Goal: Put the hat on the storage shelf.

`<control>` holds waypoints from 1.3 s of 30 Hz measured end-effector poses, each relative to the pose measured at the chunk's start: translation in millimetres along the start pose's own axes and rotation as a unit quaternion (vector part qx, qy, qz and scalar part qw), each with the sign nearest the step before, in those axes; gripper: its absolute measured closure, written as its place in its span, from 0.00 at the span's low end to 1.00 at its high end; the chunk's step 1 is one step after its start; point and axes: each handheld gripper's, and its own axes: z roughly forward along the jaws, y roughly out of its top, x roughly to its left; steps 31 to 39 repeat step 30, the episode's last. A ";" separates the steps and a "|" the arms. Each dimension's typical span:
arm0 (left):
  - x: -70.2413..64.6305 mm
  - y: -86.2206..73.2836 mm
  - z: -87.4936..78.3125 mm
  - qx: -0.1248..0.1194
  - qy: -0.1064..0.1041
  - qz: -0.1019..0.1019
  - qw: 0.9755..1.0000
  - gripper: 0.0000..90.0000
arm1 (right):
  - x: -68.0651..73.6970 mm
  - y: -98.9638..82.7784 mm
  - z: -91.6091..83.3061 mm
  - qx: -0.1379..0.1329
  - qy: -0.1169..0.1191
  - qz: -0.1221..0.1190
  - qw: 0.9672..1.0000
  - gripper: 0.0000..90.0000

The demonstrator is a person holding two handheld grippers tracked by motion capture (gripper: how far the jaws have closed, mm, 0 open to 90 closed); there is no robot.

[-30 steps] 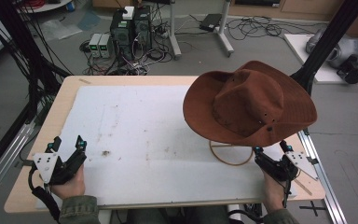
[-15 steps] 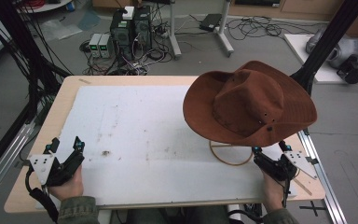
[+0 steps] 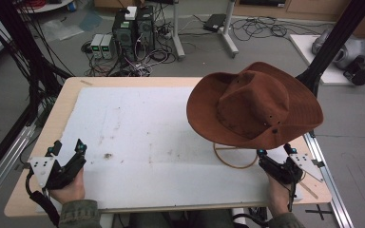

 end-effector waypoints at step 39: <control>3.1 -0.7 -1.1 0.001 -0.013 -0.032 0.999 0.35 | 1.4 -0.1 1.3 0.010 0.008 0.005 1.000 0.06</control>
